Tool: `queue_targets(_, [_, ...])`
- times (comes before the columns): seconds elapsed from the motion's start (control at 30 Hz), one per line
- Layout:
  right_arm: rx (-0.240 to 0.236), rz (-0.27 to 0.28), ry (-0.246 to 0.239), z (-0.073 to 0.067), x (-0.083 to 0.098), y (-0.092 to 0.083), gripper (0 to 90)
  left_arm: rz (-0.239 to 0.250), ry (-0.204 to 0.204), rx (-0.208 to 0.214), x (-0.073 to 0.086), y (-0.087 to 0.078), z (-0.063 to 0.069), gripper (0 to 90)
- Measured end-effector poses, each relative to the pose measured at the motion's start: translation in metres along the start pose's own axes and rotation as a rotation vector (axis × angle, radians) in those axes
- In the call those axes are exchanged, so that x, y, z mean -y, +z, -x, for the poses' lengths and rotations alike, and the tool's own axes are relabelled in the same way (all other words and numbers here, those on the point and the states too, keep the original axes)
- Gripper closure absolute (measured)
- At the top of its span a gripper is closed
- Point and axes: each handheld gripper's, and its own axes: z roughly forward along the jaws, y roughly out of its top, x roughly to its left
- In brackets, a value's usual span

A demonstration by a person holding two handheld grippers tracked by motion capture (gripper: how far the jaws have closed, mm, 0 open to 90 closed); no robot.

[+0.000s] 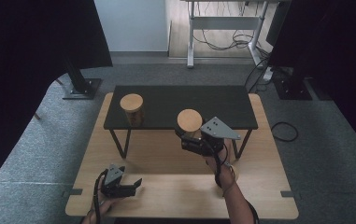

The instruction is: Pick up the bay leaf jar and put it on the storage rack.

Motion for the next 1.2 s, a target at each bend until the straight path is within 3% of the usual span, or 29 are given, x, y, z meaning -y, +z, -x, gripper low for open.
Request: queue_targets(1.2, [0.018, -0.027, 0.0, 0.018, -0.025, 0.033, 24.7, -0.002, 0.006, 0.012, 0.0, 0.0, 0.0, 9.0])
